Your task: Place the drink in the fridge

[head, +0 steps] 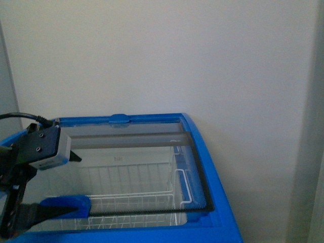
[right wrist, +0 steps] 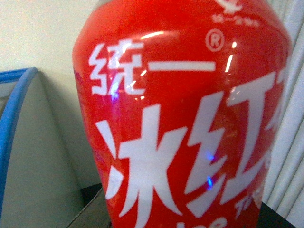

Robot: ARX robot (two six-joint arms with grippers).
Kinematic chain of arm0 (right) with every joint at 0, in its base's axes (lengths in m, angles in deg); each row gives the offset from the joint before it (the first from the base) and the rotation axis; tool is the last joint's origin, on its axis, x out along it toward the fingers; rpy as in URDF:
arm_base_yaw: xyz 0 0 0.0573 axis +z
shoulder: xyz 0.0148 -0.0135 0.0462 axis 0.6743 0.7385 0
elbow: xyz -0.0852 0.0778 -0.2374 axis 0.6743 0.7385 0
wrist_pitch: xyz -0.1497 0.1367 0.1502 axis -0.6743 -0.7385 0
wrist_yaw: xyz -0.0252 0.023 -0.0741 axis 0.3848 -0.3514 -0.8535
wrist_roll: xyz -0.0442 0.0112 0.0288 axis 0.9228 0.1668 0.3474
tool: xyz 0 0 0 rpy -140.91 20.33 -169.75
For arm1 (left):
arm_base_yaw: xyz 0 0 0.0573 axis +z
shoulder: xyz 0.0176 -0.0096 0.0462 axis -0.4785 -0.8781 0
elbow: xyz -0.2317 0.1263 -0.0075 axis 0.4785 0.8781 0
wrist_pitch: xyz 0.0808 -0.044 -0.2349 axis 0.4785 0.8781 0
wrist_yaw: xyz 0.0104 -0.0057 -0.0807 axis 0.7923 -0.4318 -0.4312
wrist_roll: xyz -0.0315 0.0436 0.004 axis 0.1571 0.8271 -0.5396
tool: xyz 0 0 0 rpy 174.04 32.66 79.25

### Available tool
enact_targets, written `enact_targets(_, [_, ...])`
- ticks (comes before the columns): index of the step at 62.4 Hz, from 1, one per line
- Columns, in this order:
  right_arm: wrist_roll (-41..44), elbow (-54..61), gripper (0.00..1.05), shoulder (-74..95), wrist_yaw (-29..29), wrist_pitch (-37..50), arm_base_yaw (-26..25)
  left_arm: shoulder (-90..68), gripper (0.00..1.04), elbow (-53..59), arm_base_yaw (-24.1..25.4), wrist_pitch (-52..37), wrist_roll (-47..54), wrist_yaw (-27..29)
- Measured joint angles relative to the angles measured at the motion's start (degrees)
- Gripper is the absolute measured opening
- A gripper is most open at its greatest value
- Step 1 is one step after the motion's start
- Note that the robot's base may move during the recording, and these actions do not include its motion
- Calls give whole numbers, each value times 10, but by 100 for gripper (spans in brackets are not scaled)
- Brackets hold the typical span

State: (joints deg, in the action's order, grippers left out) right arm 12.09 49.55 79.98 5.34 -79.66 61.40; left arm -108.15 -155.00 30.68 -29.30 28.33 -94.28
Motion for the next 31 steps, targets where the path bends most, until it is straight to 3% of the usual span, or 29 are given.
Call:
enact_targets(16, [0, 0, 36, 0, 0, 0, 0, -52, 97, -76, -7, -51, -15, 37])
enact_targets(31, [0, 0, 36, 0, 0, 0, 0, -109, 97, -129, -26, -206, -95, 129])
